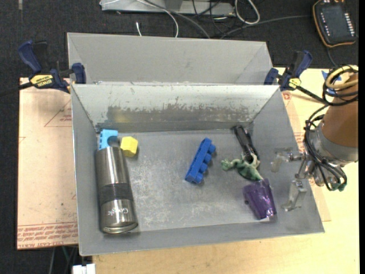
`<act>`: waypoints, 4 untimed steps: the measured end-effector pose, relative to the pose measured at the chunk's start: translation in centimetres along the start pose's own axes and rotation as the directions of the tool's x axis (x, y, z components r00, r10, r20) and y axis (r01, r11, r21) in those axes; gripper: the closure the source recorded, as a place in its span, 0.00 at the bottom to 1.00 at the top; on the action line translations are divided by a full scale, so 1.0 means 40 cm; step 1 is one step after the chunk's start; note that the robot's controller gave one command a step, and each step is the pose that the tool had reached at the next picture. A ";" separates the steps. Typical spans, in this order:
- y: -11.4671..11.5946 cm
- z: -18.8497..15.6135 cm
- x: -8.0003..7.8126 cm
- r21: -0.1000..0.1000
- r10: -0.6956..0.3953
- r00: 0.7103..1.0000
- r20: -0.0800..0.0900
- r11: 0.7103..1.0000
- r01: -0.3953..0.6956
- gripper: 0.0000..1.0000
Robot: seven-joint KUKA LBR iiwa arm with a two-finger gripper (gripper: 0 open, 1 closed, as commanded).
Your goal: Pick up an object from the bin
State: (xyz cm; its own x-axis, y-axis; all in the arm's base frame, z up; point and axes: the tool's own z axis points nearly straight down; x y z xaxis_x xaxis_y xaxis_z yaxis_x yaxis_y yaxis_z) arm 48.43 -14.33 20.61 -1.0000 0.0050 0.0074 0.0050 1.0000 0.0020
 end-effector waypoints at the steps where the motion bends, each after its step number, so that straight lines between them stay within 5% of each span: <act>1: 0.003 -0.011 -0.005 0.002 -0.006 1.000 0.008 1.000 0.006 0.00; 2: -0.004 0.245 -0.015 -0.005 0.667 0.745 0.008 0.745 -0.667 0.00; 3: 0.009 0.245 -0.011 -0.001 0.400 0.916 0.007 0.916 -0.400 0.00; 4: 0.048 0.267 0.007 -0.006 0.477 0.879 0.000 0.879 -0.477 0.00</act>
Offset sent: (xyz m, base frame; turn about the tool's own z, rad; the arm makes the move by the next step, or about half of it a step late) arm 0.0050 -0.0021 -0.1361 0.9939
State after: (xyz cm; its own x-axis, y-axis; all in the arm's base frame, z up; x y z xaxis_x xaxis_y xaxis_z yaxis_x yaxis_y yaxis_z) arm 48.09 -12.38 9.95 -0.8766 0.4812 0.0070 0.4813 0.8766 0.0041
